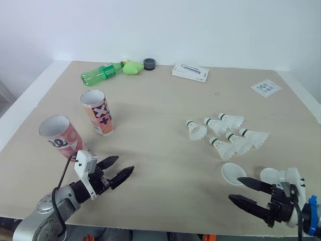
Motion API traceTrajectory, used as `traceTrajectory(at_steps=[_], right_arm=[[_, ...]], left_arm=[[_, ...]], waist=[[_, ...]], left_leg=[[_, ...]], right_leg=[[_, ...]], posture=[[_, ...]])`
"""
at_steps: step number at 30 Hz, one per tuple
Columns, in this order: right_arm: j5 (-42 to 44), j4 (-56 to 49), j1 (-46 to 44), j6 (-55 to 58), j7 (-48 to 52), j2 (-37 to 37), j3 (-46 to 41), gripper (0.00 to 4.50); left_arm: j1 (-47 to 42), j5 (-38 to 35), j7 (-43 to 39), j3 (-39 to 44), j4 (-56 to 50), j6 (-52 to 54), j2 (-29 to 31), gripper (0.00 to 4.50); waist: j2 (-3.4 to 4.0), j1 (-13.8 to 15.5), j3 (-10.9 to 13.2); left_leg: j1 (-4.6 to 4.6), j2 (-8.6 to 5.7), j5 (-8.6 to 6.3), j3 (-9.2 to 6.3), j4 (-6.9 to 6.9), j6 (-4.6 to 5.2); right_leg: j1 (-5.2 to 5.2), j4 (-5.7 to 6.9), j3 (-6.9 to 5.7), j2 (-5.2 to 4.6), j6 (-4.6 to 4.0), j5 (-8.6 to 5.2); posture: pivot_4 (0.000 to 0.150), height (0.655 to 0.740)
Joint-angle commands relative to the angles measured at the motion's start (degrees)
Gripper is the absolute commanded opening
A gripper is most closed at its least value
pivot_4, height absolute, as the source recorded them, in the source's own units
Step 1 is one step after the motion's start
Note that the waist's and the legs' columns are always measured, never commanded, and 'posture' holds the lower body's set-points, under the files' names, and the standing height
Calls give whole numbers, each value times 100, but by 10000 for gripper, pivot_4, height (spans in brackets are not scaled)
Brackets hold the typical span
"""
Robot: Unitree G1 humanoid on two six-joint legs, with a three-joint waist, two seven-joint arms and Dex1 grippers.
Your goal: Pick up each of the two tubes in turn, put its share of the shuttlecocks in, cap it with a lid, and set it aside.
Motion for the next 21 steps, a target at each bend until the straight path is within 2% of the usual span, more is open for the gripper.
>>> traceTrajectory(at_steps=[1,5,8,10,13,17,21], right_arm=[[350,-432,-458,149,64,-321,141,45000],[452,-316,-1034,355,135,-623,443,45000],[684,-249,-2070,600,224,-830,1037,45000],[825,-137,-2927,900,148,-740,1564,45000],[845,10,-3735,1104,107,-579,2147,45000],[174,375,-4640,901,-22,-92,3115,45000],[-353,829,-5118,498,-165,324,3502,45000]], left_arm=[[95,-4,51,72,-361,-258,-65,44647],[195,25,203,203,-433,-402,-170,44647],[715,97,387,254,-779,-578,-363,44647],[1027,200,567,338,-842,-791,-584,44647],[1401,331,715,502,-766,-1162,-915,44647],[1893,520,1001,783,-585,-1670,-1424,44647],[2220,806,1000,976,-362,-2204,-1669,44647]], waist=[[3,-4,0],[-2,-1,2],[-4,5,3],[-10,-4,7],[-21,0,16],[-30,6,23],[-32,1,23]], left_leg=[[1,0,0,0,0,0],[8,2,2,-1,7,3],[7,0,3,-6,9,4],[6,0,3,-5,12,4],[7,9,2,0,12,5],[-1,16,2,-10,16,4],[-27,16,1,-13,19,3]], right_leg=[[0,0,0,0,0,0],[9,1,1,3,0,7],[12,0,1,3,2,6],[13,0,2,3,3,7],[10,0,4,11,-1,14],[6,-1,6,26,-3,13],[-16,-1,4,28,-2,14]], posture=[[1500,7294],[1500,7294],[1500,7294],[1500,7294],[1500,7294],[1500,7294],[1500,7294]])
